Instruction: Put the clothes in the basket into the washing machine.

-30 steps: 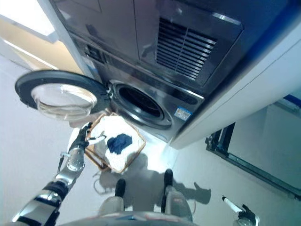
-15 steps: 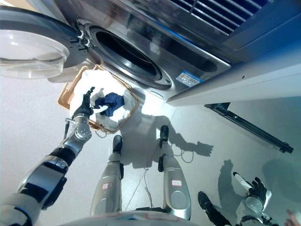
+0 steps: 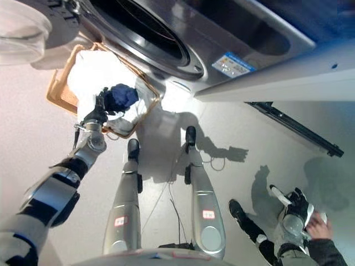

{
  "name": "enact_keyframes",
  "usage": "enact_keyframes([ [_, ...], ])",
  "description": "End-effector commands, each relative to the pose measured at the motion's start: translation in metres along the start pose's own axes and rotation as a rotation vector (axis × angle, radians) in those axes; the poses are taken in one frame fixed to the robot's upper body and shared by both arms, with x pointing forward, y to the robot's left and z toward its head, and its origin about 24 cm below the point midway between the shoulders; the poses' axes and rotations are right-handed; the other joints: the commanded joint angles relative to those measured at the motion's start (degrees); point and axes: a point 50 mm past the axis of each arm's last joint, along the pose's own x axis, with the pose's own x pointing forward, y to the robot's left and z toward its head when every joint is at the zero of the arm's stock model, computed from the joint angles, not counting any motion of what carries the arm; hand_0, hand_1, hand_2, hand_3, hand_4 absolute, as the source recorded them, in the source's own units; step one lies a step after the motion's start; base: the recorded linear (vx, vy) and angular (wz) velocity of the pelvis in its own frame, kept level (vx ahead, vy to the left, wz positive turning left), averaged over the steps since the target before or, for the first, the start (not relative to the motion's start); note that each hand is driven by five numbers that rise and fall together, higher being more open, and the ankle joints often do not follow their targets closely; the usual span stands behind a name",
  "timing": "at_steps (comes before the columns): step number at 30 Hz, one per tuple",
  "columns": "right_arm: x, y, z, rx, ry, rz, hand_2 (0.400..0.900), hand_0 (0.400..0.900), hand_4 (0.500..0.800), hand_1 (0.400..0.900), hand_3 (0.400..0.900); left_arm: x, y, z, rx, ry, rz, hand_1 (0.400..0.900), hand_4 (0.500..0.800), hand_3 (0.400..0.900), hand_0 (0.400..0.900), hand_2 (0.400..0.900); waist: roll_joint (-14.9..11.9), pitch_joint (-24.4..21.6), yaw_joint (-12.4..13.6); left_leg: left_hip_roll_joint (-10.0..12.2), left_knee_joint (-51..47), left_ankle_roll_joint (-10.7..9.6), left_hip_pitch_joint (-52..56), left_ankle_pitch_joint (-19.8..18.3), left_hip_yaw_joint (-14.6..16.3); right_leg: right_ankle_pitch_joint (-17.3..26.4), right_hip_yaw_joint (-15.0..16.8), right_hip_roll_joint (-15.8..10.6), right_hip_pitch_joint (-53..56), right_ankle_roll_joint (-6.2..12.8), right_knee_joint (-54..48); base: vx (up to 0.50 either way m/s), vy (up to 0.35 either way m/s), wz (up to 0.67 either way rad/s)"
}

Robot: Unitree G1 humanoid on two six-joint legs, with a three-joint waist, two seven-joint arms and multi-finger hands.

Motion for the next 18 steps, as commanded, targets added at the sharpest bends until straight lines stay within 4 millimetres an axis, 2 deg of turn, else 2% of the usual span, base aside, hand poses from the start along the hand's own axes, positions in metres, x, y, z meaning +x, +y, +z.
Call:
enact_keyframes([
  [1,-0.001,-0.066,0.002,-0.042,-0.058,-0.202,0.900,0.900,0.800,0.900,0.900,0.019,0.040,0.005,0.080,-0.042,0.188,0.900,0.800,0.900,0.900,0.900,-0.2,0.5,-1.7,-5.3,-0.2,8.2,-4.4,2.3,0.9,0.4,0.1,3.5,-3.4,-0.11,3.4,-0.06,-0.003,0.04],
  [4,-0.003,-0.070,0.002,-0.042,-0.082,-0.211,0.900,0.900,0.800,0.900,0.900,0.023,0.050,0.006,0.146,-0.061,0.239,0.900,0.800,0.900,0.900,0.900,0.0,0.3,-2.4,-5.3,2.0,8.1,-8.7,1.9,0.7,0.8,0.0,3.2,-7.2,-0.03,4.2,-0.06,0.003,0.02],
  [9,-0.005,-0.073,0.002,-0.028,-0.098,-0.224,0.900,0.900,0.800,0.900,0.900,0.027,0.059,0.010,0.147,-0.061,0.288,0.900,0.800,0.900,0.900,0.900,0.7,0.1,-3.2,-5.3,3.9,8.4,-13.2,1.2,0.7,0.8,0.5,3.4,-11.9,0.02,5.3,-0.03,0.024,-0.07],
  [17,-0.003,-0.066,0.022,0.002,-0.193,-0.208,0.900,0.900,0.800,0.900,0.900,0.037,0.080,0.021,0.198,-0.093,0.364,0.900,0.800,0.900,0.900,0.900,0.5,0.5,-4.5,-4.8,6.5,8.6,-18.5,0.3,0.8,0.4,0.8,3.7,-17.2,0.14,6.9,-0.01,-0.002,-0.02],
  [18,-0.002,-0.062,0.028,0.008,-0.219,-0.201,0.900,0.900,0.800,0.900,0.900,0.040,0.089,0.027,0.237,-0.115,0.400,0.900,0.800,0.900,0.900,0.900,0.7,0.7,-4.5,-4.9,7.2,8.7,-20.1,0.1,0.6,0.2,0.7,3.7,-18.7,0.17,7.5,-0.01,-0.013,0.05],
])
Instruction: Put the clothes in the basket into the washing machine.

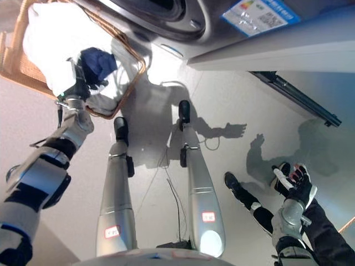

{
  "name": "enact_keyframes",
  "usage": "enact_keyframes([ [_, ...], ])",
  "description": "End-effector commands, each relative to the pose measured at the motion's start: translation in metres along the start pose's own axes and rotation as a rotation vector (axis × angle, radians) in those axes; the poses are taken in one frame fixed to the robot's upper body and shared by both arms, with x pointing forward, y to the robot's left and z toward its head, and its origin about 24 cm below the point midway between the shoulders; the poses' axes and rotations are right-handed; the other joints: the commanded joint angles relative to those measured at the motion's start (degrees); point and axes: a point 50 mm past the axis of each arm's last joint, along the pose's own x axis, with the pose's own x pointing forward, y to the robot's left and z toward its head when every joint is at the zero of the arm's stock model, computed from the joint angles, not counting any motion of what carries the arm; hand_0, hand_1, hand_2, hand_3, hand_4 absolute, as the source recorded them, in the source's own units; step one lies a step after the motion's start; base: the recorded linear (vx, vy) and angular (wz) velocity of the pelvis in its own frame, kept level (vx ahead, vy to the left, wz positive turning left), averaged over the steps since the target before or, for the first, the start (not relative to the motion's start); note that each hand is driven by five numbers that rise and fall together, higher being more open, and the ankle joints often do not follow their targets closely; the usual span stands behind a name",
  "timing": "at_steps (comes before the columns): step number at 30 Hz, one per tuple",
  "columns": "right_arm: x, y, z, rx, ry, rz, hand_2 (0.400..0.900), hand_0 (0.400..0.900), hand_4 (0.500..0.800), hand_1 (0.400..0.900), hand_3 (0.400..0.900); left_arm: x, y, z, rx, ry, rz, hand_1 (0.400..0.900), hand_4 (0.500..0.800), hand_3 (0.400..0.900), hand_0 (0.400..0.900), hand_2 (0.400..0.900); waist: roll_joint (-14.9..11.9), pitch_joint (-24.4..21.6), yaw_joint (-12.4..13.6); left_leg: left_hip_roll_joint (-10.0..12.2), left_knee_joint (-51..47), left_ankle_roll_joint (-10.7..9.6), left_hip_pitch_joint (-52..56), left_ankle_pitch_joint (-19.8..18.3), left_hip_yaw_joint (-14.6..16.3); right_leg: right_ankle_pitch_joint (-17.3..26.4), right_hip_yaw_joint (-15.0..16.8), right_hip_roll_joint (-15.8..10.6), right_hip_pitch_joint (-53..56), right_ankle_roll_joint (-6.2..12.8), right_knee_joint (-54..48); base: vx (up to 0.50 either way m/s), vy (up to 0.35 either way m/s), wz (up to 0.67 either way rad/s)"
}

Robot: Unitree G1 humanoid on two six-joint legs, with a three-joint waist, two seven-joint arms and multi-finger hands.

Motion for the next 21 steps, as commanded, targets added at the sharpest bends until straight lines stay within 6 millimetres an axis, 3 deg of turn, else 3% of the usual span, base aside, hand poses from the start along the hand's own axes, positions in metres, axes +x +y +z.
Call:
enact_keyframes([
  [1,-0.003,-0.077,0.001,-0.110,-0.038,-0.207,0.900,0.900,0.800,0.900,0.900,0.011,0.020,-0.004,0.094,-0.034,0.108,0.900,0.800,0.900,0.900,0.900,1.5,0.0,-1.2,-3.9,-3.9,8.1,-0.8,2.3,1.0,0.9,-1.7,3.4,-1.4,-0.61,0.7,-0.01,-0.015,0.08],
  [3,-0.001,-0.068,0.007,-0.090,-0.068,-0.183,0.900,0.900,0.800,0.900,0.900,0.018,0.032,-0.004,0.152,-0.050,0.161,0.900,0.800,0.900,0.900,0.900,1.9,0.2,-1.3,-3.9,-2.6,8.1,-2.8,1.8,0.8,0.6,-1.7,3.2,-3.5,-0.66,1.9,0.00,-0.005,0.09],
  [7,0.000,-0.063,0.000,-0.101,-0.035,-0.203,0.900,0.900,0.800,0.900,0.900,0.021,0.036,-0.003,0.156,-0.030,0.206,0.900,0.800,0.900,0.900,0.900,2.8,0.1,-1.0,-4.1,-0.6,8.5,-4.7,0.9,0.6,-0.4,-1.6,3.1,-5.7,-0.93,4.0,0.03,0.003,-0.01],
  [9,0.001,-0.063,0.001,-0.109,-0.034,-0.205,0.900,0.900,0.800,0.900,0.900,0.023,0.037,0.000,0.171,-0.036,0.210,0.900,0.800,0.900,0.900,0.900,3.2,-0.1,-0.5,-3.5,1.0,8.5,-5.0,-1.7,0.4,-2.4,-1.2,3.9,-6.1,-0.59,5.6,0.09,0.016,-0.14],
  [11,0.001,-0.062,0.001,-0.105,-0.035,-0.205,0.900,0.900,0.800,0.900,0.900,0.024,0.039,0.001,0.175,-0.034,0.212,0.900,0.800,0.900,0.900,0.900,3.0,0.1,-1.0,-4.0,1.2,8.6,-6.4,0.1,0.9,-0.9,-1.3,3.3,-7.1,-1.04,5.1,-0.06,0.017,0.01],
  [12,0.002,-0.063,0.002,-0.111,-0.038,-0.204,0.900,0.900,0.800,0.900,0.900,0.026,0.042,0.000,0.183,-0.024,0.219,0.900,0.800,0.900,0.900,0.900,3.2,-0.1,-0.8,-3.4,2.1,8.6,-6.2,-2.3,0.7,-2.6,-1.0,4.1,-7.1,-0.58,5.8,-0.01,0.018,-0.08],
  [14,0.003,-0.063,0.005,-0.109,-0.046,-0.204,0.900,0.900,0.800,0.900,0.900,0.030,0.045,0.004,0.203,-0.038,0.218,0.612,0.627,0.612,0.612,0.612,3.2,-0.3,-1.0,-3.4,2.7,8.7,-7.0,-2.5,0.8,-2.5,-1.0,4.1,-7.7,-0.53,5.8,0.04,0.009,-0.12],
  [15,0.004,-0.063,0.006,-0.105,-0.050,-0.204,0.900,0.900,0.800,0.900,0.900,0.031,0.045,0.006,0.206,-0.045,0.217,0.400,0.500,0.400,0.400,0.400,3.2,-0.3,-1.0,-3.4,2.6,8.7,-7.3,-2.5,0.9,-2.5,-0.9,4.1,-7.9,-0.50,5.8,-0.01,0.012,-0.03],
  [21,0.005,-0.062,0.008,-0.098,-0.058,-0.203,0.900,0.900,0.800,0.900,0.900,0.032,0.043,0.017,0.195,-0.082,0.210,0.400,0.500,0.400,0.400,0.400,3.6,-0.9,-1.1,-3.7,2.4,8.8,-8.1,-2.5,1.3,-2.4,-0.8,4.3,-9.0,-0.49,5.6,0.00,0.006,-0.01],
])
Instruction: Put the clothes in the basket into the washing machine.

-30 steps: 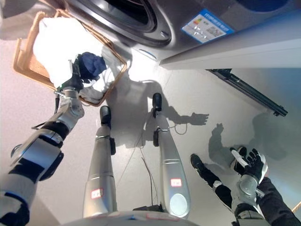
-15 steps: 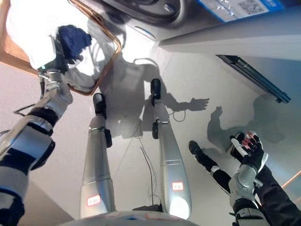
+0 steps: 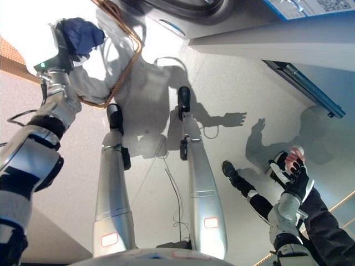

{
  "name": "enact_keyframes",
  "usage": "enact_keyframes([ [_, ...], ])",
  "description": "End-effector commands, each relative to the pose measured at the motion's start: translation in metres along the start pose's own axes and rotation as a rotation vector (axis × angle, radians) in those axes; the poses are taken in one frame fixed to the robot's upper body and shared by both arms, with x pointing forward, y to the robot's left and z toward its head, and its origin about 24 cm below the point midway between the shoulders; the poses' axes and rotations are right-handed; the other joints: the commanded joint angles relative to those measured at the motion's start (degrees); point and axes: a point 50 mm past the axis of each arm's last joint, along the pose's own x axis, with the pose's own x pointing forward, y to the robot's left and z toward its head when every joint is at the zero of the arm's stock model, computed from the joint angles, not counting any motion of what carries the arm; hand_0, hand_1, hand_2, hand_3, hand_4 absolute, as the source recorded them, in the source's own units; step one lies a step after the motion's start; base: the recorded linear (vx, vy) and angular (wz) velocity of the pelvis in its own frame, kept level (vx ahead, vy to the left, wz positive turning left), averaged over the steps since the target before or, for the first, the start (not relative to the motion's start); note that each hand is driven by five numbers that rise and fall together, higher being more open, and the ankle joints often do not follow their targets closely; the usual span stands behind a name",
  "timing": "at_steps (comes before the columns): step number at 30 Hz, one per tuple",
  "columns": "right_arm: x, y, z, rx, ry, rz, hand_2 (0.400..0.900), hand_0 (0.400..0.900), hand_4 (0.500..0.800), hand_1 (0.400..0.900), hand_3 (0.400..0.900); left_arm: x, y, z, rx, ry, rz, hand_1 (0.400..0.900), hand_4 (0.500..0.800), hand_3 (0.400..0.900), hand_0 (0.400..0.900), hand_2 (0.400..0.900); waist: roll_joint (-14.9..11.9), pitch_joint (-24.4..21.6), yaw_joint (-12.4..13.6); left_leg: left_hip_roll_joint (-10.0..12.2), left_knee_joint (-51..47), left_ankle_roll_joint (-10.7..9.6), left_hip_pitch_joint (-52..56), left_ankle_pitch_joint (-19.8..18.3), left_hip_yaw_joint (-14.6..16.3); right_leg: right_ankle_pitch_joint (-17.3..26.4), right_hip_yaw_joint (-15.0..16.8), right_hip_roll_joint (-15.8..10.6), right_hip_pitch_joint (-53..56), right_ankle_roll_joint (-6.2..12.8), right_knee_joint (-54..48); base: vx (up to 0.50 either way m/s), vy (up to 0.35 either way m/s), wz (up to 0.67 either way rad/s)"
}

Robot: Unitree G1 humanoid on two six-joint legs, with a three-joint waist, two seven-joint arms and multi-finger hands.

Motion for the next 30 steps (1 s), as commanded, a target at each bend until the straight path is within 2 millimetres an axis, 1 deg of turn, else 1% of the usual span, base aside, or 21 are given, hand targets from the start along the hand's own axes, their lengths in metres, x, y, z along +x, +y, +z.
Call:
enact_keyframes([
  [1,0.006,-0.073,0.003,-0.077,-0.012,-0.223,0.900,0.900,0.800,0.900,0.900,-0.007,-0.004,-0.005,0.038,-0.015,0.010,0.400,0.500,0.400,0.400,0.400,3.5,-1.0,-1.7,-3.7,-3.6,9.0,1.1,-0.3,2.2,-0.6,-1.2,3.6,-0.2,-0.21,-0.2,0.00,0.000,0.00],
  [4,0.007,-0.073,0.005,-0.078,-0.017,-0.223,0.900,0.900,0.800,0.900,0.900,-0.008,-0.005,-0.003,0.035,-0.021,0.007,0.400,0.500,0.400,0.400,0.400,3.8,-1.5,-1.7,-3.9,-3.5,9.1,0.7,-0.3,2.3,-0.6,-1.3,3.7,-0.5,-0.28,-0.2,0.00,0.000,0.00],
  [11,0.006,-0.077,0.002,-0.072,-0.006,-0.229,0.900,0.900,0.800,0.900,0.900,-0.009,-0.007,-0.001,-0.002,-0.015,0.004,0.400,0.500,0.400,0.400,0.400,4.1,-2.2,-1.7,-3.7,-5.1,8.9,1.5,0.5,2.3,-0.5,-1.6,3.7,0.3,-0.30,-0.7,0.00,-0.002,0.01],
  [13,0.006,-0.078,0.001,-0.067,0.001,-0.229,0.900,0.900,0.800,0.900,0.900,-0.014,-0.012,0.000,-0.074,0.017,-0.013,0.400,0.500,0.400,0.400,0.400,4.2,-2.4,-1.7,-3.7,-7.1,8.8,3.7,1.1,2.6,-0.5,-1.9,3.6,2.0,-0.33,-1.5,-0.03,-0.018,0.11],
  [14,0.006,-0.077,0.001,-0.060,0.004,-0.226,0.900,0.900,0.800,0.900,0.900,-0.018,-0.016,0.001,-0.141,0.048,-0.027,0.400,0.500,0.400,0.400,0.400,4.0,-2.4,-2.1,-4.1,-8.1,8.9,3.9,3.4,3.2,1.2,-2.3,2.8,2.3,-0.83,-2.4,-0.06,-0.017,0.16],
  [15,0.006,-0.078,0.000,-0.061,0.010,-0.233,0.900,0.900,0.800,0.900,0.900,-0.021,-0.020,0.003,-0.188,0.064,-0.043,0.400,0.500,0.400,0.400,0.400,4.2,-2.5,-2.0,-4.2,-9.1,8.9,5.2,3.5,3.3,1.1,-2.4,2.8,3.3,-0.87,-2.7,-0.05,-0.015,0.18],
  [17,0.006,-0.082,-0.001,-0.052,0.023,-0.246,0.900,0.900,0.800,0.900,0.900,-0.027,-0.028,0.009,-0.346,0.124,-0.083,0.400,0.500,0.400,0.400,0.400,4.4,-2.7,-1.7,-4.3,-11.2,8.7,7.7,4.1,3.5,1.1,-2.4,2.8,5.1,-0.95,-3.4,0.05,-0.011,0.06],
  [18,0.006,-0.085,-0.002,-0.042,0.037,-0.257,0.900,0.900,0.800,0.900,0.900,-0.031,-0.031,0.013,-0.480,0.175,-0.107,0.400,0.500,0.400,0.400,0.400,4.6,-2.6,-1.5,-4.3,-12.5,8.5,9.4,4.5,3.7,1.1,-2.4,2.7,6.5,-0.98,-3.9,0.06,-0.008,0.05],
  [21,0.007,-0.099,-0.004,-0.028,0.074,-0.306,0.900,0.900,0.800,0.900,0.900,-0.034,-0.034,0.022,-0.759,0.267,-0.132,0.400,0.500,0.400,0.400,0.400,5.2,-2.1,-1.0,-4.4,-16.0,8.0,14.7,5.5,3.8,1.0,-2.3,2.6,10.7,-0.89,-5.2,0.06,-0.007,0.04],
  [22,0.007,-0.101,-0.004,-0.029,0.081,-0.318,0.900,0.900,0.800,0.900,0.900,-0.035,-0.036,0.024,-0.800,0.281,-0.141,0.400,0.500,0.400,0.400,0.400,5.2,-1.9,-0.9,-4.3,-17.0,7.9,16.3,5.7,3.9,1.0,-2.4,2.5,12.0,-0.87,-5.6,0.05,-0.015,0.06],
  [23,0.009,-0.100,-0.002,-0.029,0.078,-0.313,0.900,0.900,0.800,0.900,0.900,-0.037,-0.037,0.025,-0.858,0.295,-0.149,0.400,0.500,0.400,0.400,0.400,5.4,-1.8,-0.7,-4.3,-18.1,7.7,18.0,6.1,3.9,1.0,-2.4,2.5,13.4,-0.90,-6.1,0.05,-0.026,0.08],
  [25,0.011,-0.098,0.000,-0.024,0.080,-0.311,0.900,0.900,0.800,0.900,0.900,-0.038,-0.036,0.034,-0.963,0.281,-0.162,0.400,0.500,0.400,0.400,0.400,5.9,-1.6,-0.2,-4.3,-21.0,7.2,21.9,7.0,3.8,0.9,-2.3,2.4,16.9,-0.91,-7.2,0.06,-0.039,0.08],
  [29,0.011,-0.100,-0.003,-0.024,0.109,-0.315,0.900,0.900,0.800,0.900,0.900,-0.039,-0.036,0.048,-1.200,0.308,-0.193,0.400,0.500,0.400,0.400,0.400,6.6,-1.8,0.4,-4.5,-25.4,6.6,28.4,8.2,3.5,0.8,-2.4,2.3,22.9,-0.92,-9.8,0.06,-0.035,0.05],
  [30,0.010,-0.101,-0.004,-0.023,0.114,-0.317,0.900,0.900,0.800,0.900,0.900,-0.038,-0.036,0.048,-1.257,0.327,-0.196,0.400,0.500,0.400,0.400,0.400,6.7,-1.8,0.4,-4.3,-26.4,6.5,30.0,8.6,3.5,0.8,-2.2,2.3,24.4,-0.94,-10.3,0.06,-0.018,0.00],
])
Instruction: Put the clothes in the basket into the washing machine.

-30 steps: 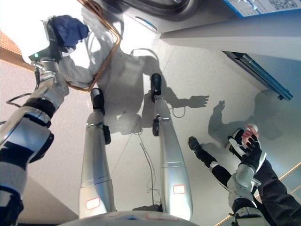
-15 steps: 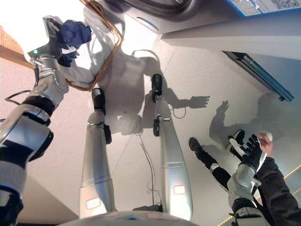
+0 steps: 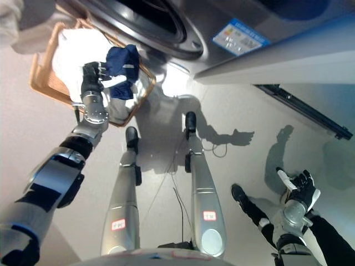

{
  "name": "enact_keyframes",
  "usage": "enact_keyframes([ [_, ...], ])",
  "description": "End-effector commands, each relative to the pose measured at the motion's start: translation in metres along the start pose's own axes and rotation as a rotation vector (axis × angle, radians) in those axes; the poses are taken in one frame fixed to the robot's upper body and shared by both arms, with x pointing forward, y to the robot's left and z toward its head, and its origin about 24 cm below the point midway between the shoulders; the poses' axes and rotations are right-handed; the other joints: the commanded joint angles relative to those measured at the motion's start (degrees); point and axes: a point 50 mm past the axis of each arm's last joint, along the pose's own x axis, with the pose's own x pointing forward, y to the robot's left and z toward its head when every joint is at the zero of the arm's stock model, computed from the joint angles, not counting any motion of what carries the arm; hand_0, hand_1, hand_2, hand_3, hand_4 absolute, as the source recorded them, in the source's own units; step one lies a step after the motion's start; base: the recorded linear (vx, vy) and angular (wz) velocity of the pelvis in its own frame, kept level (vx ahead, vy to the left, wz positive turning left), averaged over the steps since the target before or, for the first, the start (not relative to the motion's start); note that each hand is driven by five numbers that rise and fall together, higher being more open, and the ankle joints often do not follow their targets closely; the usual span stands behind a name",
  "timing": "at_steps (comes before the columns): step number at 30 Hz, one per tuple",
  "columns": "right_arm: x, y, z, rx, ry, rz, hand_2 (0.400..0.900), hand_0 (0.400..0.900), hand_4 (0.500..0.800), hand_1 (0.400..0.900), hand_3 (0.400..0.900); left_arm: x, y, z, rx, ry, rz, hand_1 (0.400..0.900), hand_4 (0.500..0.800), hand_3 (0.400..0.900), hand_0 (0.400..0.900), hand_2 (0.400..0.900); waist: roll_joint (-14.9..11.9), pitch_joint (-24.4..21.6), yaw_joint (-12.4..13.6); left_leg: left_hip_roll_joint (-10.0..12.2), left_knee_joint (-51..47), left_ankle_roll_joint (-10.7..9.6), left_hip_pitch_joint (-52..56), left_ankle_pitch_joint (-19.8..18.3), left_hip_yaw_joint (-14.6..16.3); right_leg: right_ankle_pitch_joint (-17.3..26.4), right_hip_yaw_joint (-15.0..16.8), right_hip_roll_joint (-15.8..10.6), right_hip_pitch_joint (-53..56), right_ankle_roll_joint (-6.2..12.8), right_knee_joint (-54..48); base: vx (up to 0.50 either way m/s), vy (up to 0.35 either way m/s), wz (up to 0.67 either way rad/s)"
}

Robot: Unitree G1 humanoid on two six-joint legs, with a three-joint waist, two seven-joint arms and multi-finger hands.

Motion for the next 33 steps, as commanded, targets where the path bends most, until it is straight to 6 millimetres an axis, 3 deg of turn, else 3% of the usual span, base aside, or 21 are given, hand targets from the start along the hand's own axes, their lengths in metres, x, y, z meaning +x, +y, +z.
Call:
enact_keyframes([
  [1,0.011,-0.083,0.011,-0.039,-0.013,-0.244,0.900,0.900,0.800,0.900,0.900,0.010,0.005,0.033,-0.356,-0.081,0.035,0.400,0.500,0.400,0.400,0.400,5.3,-1.8,-1.2,-3.7,-7.6,6.6,5.3,2.4,1.2,0.2,-2.8,4.2,6.0,-0.57,-3.8,0.05,-0.008,-0.02],
  [9,0.010,-0.093,0.004,-0.054,0.043,-0.259,0.900,0.900,0.800,0.900,0.900,0.020,-0.003,0.065,-0.585,-0.084,-0.029,0.400,0.500,0.400,0.400,0.400,6.5,-3.6,-1.4,-2.6,-14.5,6.0,12.3,5.1,0.1,-0.4,-2.8,4.4,11.6,-0.61,-5.9,0.06,-0.020,0.05],
  [14,0.013,-0.089,0.006,-0.038,0.045,-0.260,0.900,0.900,0.800,0.900,0.900,0.030,-0.005,0.100,-0.679,-0.118,-0.033,0.400,0.500,0.400,0.400,0.400,6.6,-4.6,-1.9,-1.2,-22.8,4.5,15.8,9.7,-0.7,0.0,-3.5,4.9,13.4,-0.39,-8.2,0.04,-0.036,0.07],
  [16,0.012,-0.090,0.005,-0.035,0.051,-0.269,0.900,0.900,0.800,0.900,0.900,0.032,-0.005,0.112,-0.737,-0.132,-0.045,0.400,0.500,0.400,0.400,0.400,6.5,-4.9,-2.4,-0.9,-23.1,4.1,15.4,9.8,-1.1,0.0,-3.9,5.1,13.1,-0.43,-8.3,0.03,-0.044,0.11],
  [22,0.012,-0.096,0.004,-0.020,0.059,-0.300,0.900,0.900,0.800,0.900,0.900,0.027,-0.028,0.143,-0.915,-0.152,-0.148,0.400,0.500,0.400,0.400,0.400,6.8,-6.2,-3.5,-1.1,-23.1,4.2,13.7,9.6,-1.9,0.3,-3.6,5.5,10.7,-0.52,-7.4,0.01,0.001,-0.03],
  [27,0.010,-0.097,0.000,-0.016,0.079,-0.297,0.900,0.900,0.800,0.900,0.900,0.017,-0.048,0.148,-0.915,-0.166,-0.255,0.400,0.500,0.400,0.400,0.400,7.7,-6.4,-3.1,-1.1,-23.1,4.4,13.2,9.6,-1.8,0.4,-3.1,5.5,9.4,-0.46,-7.0,0.02,0.023,-0.07],
  [28,0.010,-0.097,-0.001,-0.019,0.082,-0.294,0.900,0.900,0.800,0.900,0.900,0.017,-0.048,0.146,-0.902,-0.163,-0.251,0.900,0.800,0.900,0.900,0.900,7.8,-6.5,-3.1,-1.1,-23.1,4.4,13.1,9.7,-1.8,0.3,-3.1,5.5,9.3,-0.41,-6.9,0.02,0.015,-0.03],
  [33,0.010,-0.095,0.001,-0.019,0.070,-0.280,0.900,0.900,0.800,0.900,0.900,0.020,-0.042,0.140,-0.879,-0.151,-0.207,0.900,0.800,0.900,0.900,0.900,8.2,-6.7,-2.9,-0.9,-23.1,4.4,13.1,9.3,-1.8,0.0,-3.2,5.5,8.9,-0.38,-6.4,0.02,0.004,-0.01],
])
